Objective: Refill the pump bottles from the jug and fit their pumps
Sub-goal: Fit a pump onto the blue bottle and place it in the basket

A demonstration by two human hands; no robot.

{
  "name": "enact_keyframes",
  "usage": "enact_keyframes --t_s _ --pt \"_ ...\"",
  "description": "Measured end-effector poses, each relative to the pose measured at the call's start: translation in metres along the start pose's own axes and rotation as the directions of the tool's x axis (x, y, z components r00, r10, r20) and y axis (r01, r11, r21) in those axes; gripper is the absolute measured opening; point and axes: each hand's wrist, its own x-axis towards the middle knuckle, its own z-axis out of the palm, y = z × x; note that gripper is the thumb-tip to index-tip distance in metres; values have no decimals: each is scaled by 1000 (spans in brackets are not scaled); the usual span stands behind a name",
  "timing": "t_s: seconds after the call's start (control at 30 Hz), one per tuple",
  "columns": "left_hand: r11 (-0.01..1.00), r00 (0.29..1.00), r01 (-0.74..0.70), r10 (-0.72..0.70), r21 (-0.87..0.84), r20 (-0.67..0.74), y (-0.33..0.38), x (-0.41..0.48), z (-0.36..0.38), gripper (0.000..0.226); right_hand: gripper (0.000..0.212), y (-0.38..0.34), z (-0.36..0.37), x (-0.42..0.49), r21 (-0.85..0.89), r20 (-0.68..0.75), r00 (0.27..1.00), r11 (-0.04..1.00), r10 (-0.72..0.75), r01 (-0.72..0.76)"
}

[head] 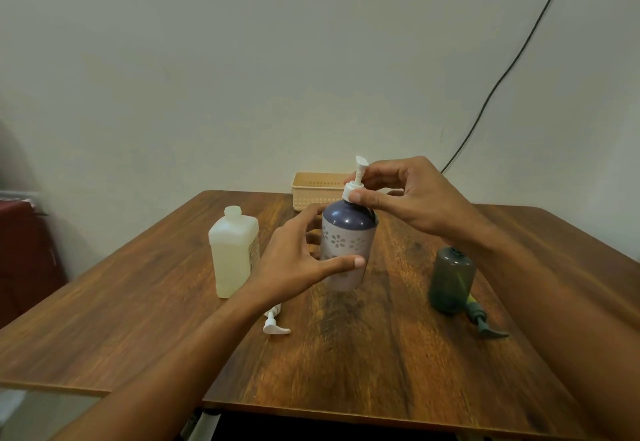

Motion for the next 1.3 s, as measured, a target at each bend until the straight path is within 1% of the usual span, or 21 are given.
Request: enact_keyframes --t_s 0.07,0.17,0.3,0.43,0.53,0.57,0.67,0.73,0.8,0.87,0.9,1.0,1.07,1.13,1.23,1.3 --pt "1000 1000 -7 7 5 -9 1 0 1 91 31 -1 2 -1 -3 -38 999 1000 9 -9" --pt "1000 1000 -12 12 13 -19 1 -1 1 92 28 0 3 0 10 -55 998 1000 19 -19" --pt "999 999 -21 21 27 -25 1 -2 2 92 41 0 4 2 37 -63 998 999 15 -12" --pt "998 999 -46 46 36 -19 2 -3 3 94 44 1 7 2 19 -93 995 1000 26 -25" --pt "999 999 -44 45 23 -14 2 -4 3 94 56 0 9 1 46 -46 996 996 75 -73" --pt "999 999 -41 41 16 -14 2 -4 3 94 56 0 6 1 75 -18 996 994 86 -85" --pt "999 999 -36 36 10 -9 3 -3 3 93 44 0 -5 1 148 95 992 984 89 -102" --pt "999 999 -42 42 8 -3 3 -2 2 91 37 1 -9 1 167 140 985 979 97 -120" --pt "999 999 -50 50 -2 -7 3 -2 2 90 31 3 -8 3 167 128 986 978 105 -126" --pt "998 998 -63 63 -4 -13 3 -2 3 89 29 3 -5 4 163 77 991 980 106 -117" --pt "998 998 -66 66 -4 -15 3 -2 3 90 31 2 -2 5 169 49 994 980 98 -105" --pt "997 997 -71 71 7 -13 4 -1 4 93 55 -1 8 4 201 -20 995 976 94 -88" --pt "997 997 -70 71 6 -12 4 0 5 94 61 -1 13 5 164 -31 995 982 98 -92" --pt "998 997 -70 70 1 -14 4 0 4 93 56 3 9 5 154 24 994 983 102 -105" --pt "998 998 -68 68 -1 -17 3 0 2 92 45 5 -3 5 195 143 986 975 81 -108" --pt "998 997 -68 68 8 -20 3 1 1 92 36 7 -7 5 190 168 984 978 55 -87"
